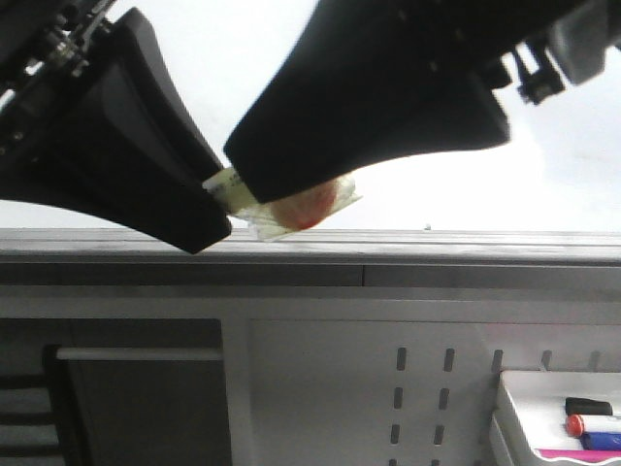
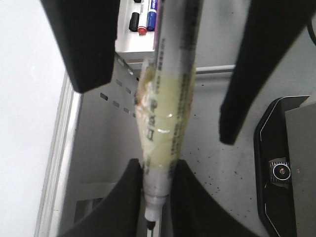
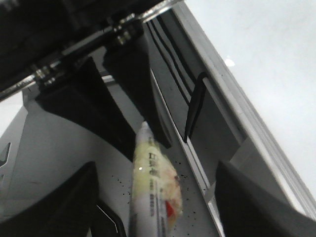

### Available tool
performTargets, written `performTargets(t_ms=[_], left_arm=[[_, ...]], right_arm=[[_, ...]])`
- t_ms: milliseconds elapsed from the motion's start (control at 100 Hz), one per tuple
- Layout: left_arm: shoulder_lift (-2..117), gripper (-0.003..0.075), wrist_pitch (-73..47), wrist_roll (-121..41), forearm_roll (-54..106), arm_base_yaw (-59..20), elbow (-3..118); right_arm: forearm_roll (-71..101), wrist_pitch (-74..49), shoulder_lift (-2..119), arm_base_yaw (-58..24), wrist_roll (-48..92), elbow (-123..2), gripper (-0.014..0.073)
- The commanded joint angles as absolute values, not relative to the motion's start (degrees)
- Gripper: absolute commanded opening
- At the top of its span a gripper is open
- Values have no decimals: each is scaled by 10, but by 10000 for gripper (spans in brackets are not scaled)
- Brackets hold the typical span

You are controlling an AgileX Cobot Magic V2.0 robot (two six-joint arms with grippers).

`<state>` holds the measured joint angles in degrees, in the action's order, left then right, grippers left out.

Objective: Write number 4 on whiteboard

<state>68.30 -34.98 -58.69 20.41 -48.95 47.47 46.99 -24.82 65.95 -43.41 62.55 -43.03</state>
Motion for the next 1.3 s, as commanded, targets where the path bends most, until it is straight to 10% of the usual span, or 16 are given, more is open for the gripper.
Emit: performTargets(t_ms=[0, 170, 500, 690, 990, 1290], left_arm=[[663, -20, -317, -587, 218, -495, 494], [654, -20, -317, -592, 219, -495, 494], [654, -20, -317, -592, 234, -495, 494], [654, -6, -307, -590, 257, -495, 494], [612, 583, -299, -562, 262, -487, 494], [394, 398, -392, -360, 197, -392, 478]], right_arm=[[485, -237, 657, -434, 632, -451, 447], [484, -236, 659, -434, 632, -451, 391], [484, -252, 659, -434, 632, -451, -53], [484, -259, 659, -434, 632, -451, -71], [488, -210, 621, -432, 620, -442, -49], [503, -46, 585, -414, 583, -400, -49]])
